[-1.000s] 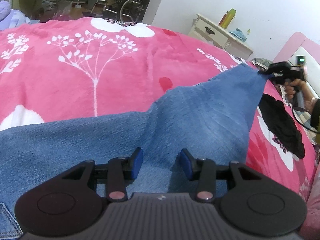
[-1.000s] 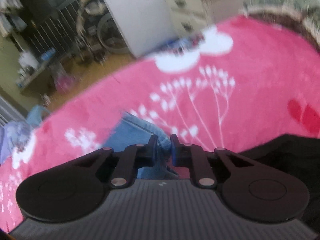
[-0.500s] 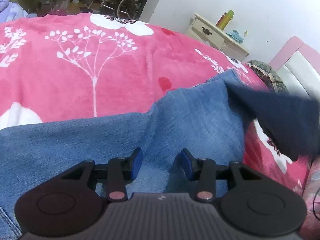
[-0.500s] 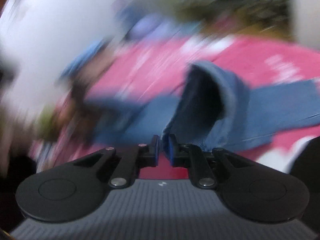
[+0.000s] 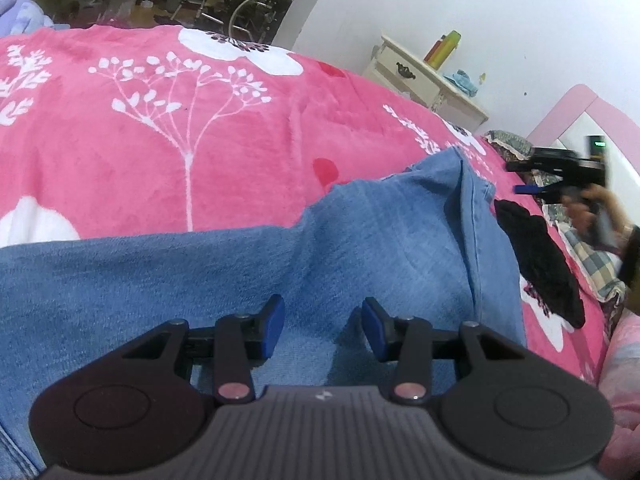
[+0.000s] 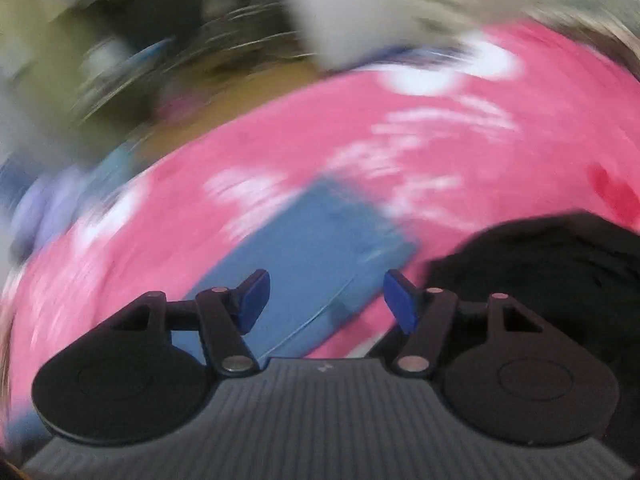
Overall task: Fold clothes
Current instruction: 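Lift the cuff with the right gripper and fold it back over the leg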
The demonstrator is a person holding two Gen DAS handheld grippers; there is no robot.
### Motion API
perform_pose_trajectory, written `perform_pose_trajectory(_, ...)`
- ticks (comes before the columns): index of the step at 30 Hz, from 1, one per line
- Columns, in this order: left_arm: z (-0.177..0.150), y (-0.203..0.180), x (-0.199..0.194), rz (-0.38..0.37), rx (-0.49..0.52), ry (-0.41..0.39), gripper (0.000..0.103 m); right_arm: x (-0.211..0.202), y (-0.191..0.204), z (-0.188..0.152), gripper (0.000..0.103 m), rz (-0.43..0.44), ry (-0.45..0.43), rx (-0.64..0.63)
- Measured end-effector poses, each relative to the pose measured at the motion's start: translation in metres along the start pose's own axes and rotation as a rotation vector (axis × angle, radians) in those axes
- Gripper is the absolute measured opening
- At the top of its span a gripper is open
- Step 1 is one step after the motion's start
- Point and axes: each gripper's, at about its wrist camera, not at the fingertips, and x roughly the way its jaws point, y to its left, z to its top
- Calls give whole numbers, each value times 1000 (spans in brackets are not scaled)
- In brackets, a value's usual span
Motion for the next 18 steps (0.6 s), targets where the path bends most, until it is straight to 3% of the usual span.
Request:
perform_pose_trajectory(3, 1, 2, 0, -6, -9, 4, 44, 44, -26, 19, 63, -85, 42, 164)
perform_pose_trajectory(6, 2, 6, 1, -20, -30, 7, 44, 65, -42, 13, 64, -96, 75, 312)
perform_pose_trajectory(8, 3, 8, 1, -28, -39, 7, 44, 64, -39, 10, 63, -77, 28, 313)
perform_pose_trajectory(10, 2, 9, 1, -32, -46, 3, 44, 61, -33, 10, 56, -31, -13, 285)
perform_pose_trajectory(12, 1, 10, 0, -35, -54, 0, 44, 65, -28, 8, 22, -5, -25, 231)
perform_pose_trajectory(15, 0, 9, 0, -34, -58, -2, 44, 61, -22, 1, 12, 5, -70, 199)
perform_pose_trajectory(18, 0, 10, -2, -37, -64, -5, 44, 41, -14, -7, 10, -39, -173, 142)
